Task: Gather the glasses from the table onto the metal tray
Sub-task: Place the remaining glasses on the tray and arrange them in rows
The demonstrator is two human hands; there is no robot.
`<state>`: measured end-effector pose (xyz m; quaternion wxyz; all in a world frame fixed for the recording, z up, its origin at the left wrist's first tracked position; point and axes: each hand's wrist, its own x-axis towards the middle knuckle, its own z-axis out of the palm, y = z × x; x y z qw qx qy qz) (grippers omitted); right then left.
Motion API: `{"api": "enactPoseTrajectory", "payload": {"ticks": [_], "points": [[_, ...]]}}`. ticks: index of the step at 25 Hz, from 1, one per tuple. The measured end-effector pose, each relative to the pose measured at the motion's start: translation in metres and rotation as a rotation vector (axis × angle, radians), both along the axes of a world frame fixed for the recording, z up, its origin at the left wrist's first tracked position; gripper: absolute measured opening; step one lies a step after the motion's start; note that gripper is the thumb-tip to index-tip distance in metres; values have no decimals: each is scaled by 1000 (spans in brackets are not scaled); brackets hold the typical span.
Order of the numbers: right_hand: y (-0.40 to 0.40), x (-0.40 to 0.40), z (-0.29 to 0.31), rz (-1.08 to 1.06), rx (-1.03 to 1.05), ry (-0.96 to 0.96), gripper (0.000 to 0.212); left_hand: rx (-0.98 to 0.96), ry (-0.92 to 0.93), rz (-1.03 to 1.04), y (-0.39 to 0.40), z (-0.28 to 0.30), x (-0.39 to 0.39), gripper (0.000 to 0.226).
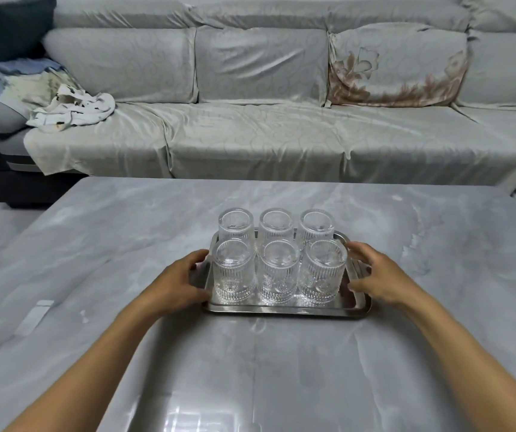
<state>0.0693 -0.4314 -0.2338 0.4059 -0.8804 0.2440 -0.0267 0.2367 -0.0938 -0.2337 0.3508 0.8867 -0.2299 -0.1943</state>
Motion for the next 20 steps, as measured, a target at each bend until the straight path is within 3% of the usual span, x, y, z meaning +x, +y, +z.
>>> {"api": "enactPoseTrajectory", "payload": {"ticks": [3, 10, 20], "points": [[-2, 17, -10, 63, 50, -45, 80, -95, 64, -11, -6, -8, 12, 82], [2, 25, -32, 66, 232, -129, 79, -314, 0, 121, -23, -29, 4, 64], [6, 23, -31, 63, 249, -165, 79, -347, 54, 73, -22, -36, 8, 61]]}}
